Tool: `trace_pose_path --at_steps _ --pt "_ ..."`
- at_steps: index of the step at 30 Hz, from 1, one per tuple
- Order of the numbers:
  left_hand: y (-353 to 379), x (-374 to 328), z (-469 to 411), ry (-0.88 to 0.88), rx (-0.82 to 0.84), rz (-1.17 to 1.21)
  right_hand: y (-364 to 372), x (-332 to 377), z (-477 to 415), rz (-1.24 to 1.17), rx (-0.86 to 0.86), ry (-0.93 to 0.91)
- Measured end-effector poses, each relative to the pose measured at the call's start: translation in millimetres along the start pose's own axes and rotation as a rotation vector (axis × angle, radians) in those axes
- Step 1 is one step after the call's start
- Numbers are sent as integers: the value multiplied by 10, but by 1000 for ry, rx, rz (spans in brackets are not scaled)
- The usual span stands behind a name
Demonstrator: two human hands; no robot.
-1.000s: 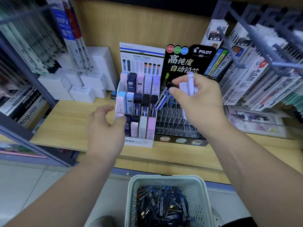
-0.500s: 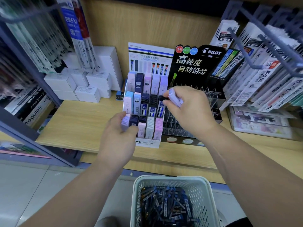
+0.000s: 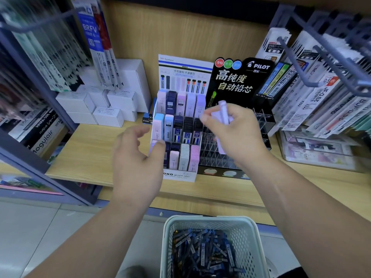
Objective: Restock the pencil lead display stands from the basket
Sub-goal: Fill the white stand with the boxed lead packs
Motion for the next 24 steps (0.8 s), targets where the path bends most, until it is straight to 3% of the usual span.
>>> trace_pose_path --at_steps 3,6,9,18,24 --pt "119 -259 157 20 167 197 24 -57 143 -338 -31 247" --pt "525 -305 419 -135 535 333 136 -26 265 -495 -12 307" --pt "758 -309 630 -196 703 368 136 -23 337 -532 -54 327" --pt "724 -218 540 -243 578 398 29 45 266 -416 25 221" --pt "530 -170 251 -309 420 624 75 19 324 -109 393 193"
Point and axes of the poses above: each hand's wrist, its own z-axis away from the middle knuckle, its own y-axis out of the palm, x = y × z, the point moved 10 cm from there along -z, towards the middle knuckle, and after that the axes turned 8 degrees about -y, right-handed, at the moved point
